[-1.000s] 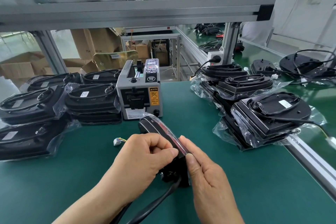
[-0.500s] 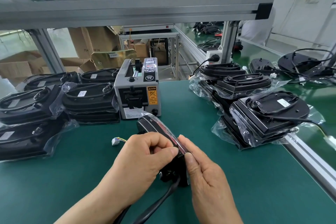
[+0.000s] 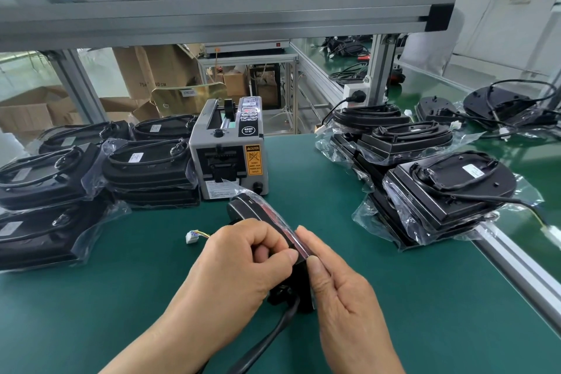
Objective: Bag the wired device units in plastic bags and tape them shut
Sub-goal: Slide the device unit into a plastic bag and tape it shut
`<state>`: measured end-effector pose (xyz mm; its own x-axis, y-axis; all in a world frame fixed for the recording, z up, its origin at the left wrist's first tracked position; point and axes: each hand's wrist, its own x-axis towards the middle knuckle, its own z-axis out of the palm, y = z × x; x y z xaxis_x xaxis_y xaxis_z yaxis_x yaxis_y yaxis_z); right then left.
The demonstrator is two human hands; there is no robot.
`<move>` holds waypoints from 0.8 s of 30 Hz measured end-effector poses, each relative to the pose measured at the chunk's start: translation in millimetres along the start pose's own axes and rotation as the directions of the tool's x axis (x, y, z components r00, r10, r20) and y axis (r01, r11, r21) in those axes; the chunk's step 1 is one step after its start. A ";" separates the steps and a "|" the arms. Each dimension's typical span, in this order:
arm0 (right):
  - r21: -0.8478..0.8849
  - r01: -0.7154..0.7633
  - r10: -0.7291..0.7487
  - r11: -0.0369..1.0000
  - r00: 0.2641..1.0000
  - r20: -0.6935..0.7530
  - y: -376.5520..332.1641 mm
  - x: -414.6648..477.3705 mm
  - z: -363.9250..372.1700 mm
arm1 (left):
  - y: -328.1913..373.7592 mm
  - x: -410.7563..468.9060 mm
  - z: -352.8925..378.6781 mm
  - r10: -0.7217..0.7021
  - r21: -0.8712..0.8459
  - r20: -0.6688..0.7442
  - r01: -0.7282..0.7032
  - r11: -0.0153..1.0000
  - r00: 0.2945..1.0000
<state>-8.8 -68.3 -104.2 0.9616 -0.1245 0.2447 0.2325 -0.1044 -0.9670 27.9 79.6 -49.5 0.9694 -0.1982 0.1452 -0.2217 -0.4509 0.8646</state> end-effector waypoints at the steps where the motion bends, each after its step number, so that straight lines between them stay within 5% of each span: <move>1: 0.003 0.001 -0.001 1.000 1.000 -0.001 0.2 0.0 0.0 | 0.4 0.0 -0.2 -0.001 0.002 0.003 0.001 1.000 1.000; 17: 0.008 -0.029 0.029 1.000 1.000 0.003 -0.3 -1.1 2.2 | 4.1 9.3 -14.8 -0.082 0.082 0.066 0.077 0.994 0.994; 24: -0.005 -0.023 0.023 1.000 1.000 -0.004 -4.7 -2.0 3.3 | 2.0 8.3 -23.1 -0.094 -0.057 0.073 0.098 0.994 0.993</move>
<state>-11.3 -64.4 -100.4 0.9662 -0.1304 0.2223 0.2093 -0.1064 -0.9720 38.0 97.2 -35.5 0.9756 -0.2178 0.0277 -0.1189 -0.4182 0.9005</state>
